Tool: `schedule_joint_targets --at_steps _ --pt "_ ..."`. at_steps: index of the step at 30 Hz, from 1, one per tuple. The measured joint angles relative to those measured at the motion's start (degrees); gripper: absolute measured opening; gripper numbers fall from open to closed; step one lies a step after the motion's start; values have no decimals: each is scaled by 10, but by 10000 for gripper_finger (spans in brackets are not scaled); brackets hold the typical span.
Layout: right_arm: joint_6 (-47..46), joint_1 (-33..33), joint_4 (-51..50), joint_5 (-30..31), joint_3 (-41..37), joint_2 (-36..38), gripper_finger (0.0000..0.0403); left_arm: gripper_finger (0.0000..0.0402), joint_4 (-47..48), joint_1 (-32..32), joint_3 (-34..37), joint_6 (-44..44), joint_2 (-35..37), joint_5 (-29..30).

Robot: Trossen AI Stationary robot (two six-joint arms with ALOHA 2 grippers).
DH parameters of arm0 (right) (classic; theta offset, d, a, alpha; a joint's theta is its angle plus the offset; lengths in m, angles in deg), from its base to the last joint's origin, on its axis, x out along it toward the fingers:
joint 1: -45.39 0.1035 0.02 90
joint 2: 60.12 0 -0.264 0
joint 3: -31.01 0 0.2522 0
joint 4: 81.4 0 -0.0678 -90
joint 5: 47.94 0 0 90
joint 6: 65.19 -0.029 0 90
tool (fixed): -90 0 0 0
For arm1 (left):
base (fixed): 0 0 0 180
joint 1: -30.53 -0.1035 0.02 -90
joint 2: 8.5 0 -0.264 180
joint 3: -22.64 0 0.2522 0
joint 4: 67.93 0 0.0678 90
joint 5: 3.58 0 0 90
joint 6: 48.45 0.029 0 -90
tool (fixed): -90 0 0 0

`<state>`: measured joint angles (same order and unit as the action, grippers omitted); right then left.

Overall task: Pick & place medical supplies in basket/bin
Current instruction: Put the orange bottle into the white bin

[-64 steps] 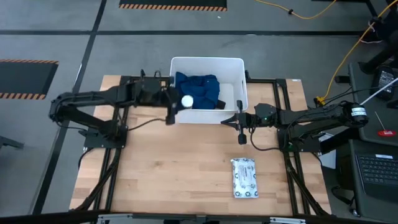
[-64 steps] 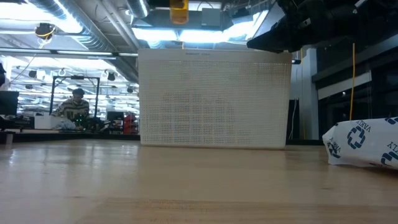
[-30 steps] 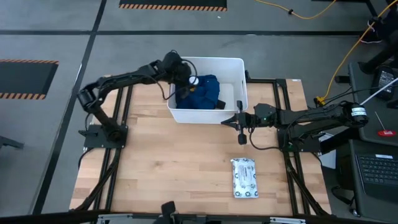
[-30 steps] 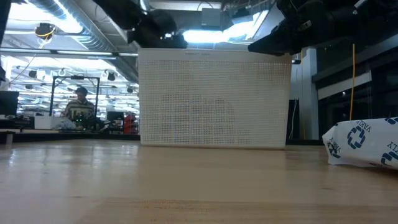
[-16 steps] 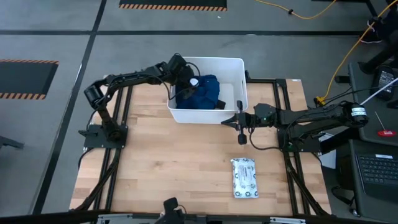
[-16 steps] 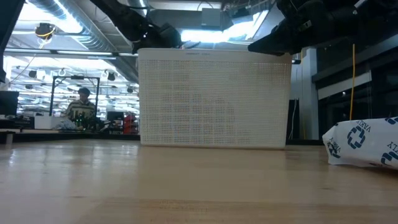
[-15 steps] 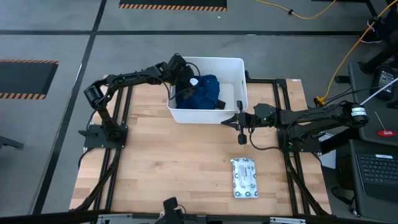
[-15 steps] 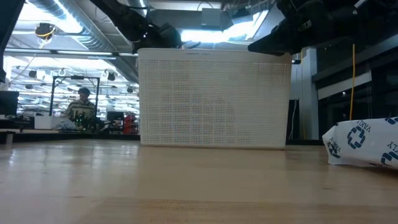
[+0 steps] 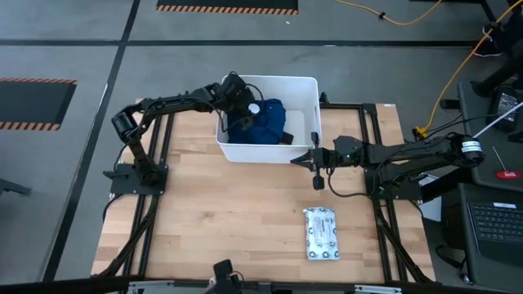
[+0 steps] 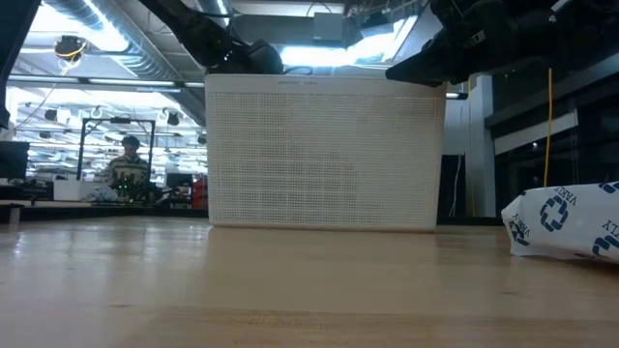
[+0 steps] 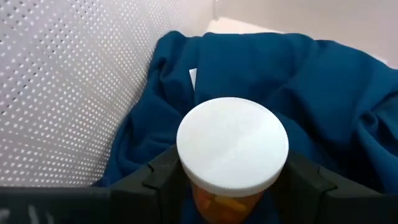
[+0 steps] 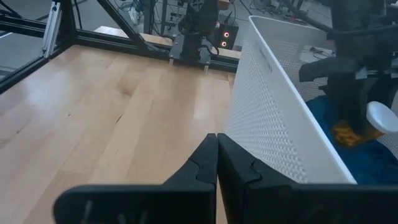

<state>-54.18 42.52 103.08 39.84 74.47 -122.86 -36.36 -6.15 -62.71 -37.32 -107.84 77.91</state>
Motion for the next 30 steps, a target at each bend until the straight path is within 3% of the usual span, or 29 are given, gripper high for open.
schedule_joint_targets --at_steps 12,23,30 --pt "0 0 0 0 0 0 8 205 4 16 -10 51 3 19" --pt "-2 0 -1 0 0 0 8 182 22 34 -35 75 4 53" --pt "-2 0 -1 0 0 0 8 219 50 34 -35 66 4 107"
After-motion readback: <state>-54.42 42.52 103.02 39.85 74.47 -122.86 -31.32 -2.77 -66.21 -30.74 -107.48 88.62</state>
